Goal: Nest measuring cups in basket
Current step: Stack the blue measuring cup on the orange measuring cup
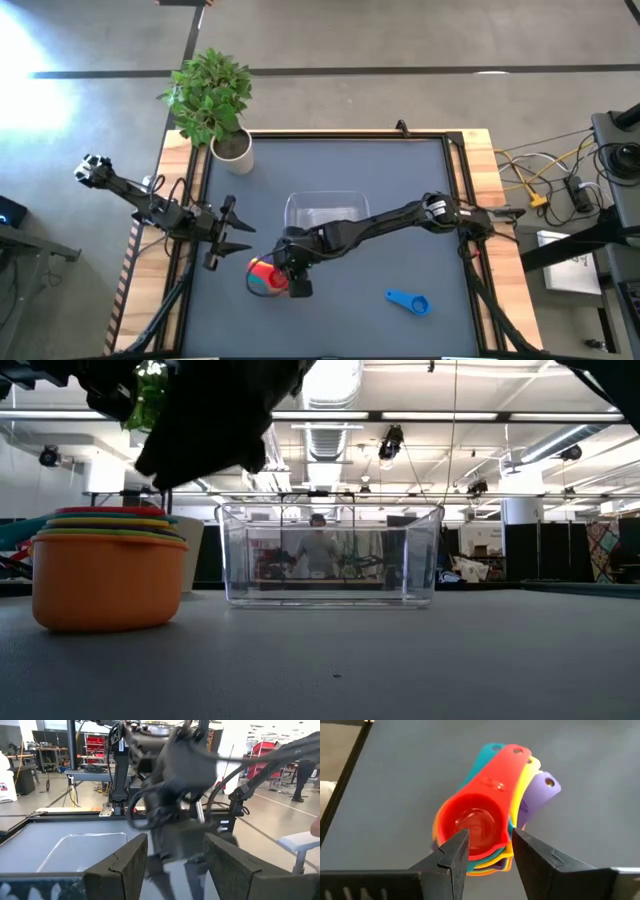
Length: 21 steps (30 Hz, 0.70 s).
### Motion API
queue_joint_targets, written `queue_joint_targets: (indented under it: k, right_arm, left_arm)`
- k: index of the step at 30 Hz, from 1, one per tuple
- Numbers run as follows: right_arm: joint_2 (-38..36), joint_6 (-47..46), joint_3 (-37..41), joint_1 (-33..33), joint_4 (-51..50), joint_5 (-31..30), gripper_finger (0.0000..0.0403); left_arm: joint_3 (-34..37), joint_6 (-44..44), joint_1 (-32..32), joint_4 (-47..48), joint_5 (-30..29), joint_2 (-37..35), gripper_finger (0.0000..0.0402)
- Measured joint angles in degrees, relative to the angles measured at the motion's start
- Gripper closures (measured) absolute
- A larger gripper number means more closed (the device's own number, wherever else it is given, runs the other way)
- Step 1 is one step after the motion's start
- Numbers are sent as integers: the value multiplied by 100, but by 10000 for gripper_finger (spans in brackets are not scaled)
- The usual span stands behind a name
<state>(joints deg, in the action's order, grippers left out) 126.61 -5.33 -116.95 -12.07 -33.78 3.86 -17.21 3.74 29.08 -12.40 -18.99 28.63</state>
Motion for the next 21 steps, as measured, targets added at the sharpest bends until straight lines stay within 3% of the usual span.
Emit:
queue_joint_targets:
  k: [13,17,21]
  right_arm:
    - [-237,150,186,-118,-37,-572,278]
    - [-575,139,647,-116,-28,-998,278]
    - [-1237,43,1571,-107,828,-1010,277]
  left_arm:
    - [0,113,0,35,3,28,225]
    - [0,150,-1,59,3,28,225]
    - [0,149,-2,81,3,39,225]
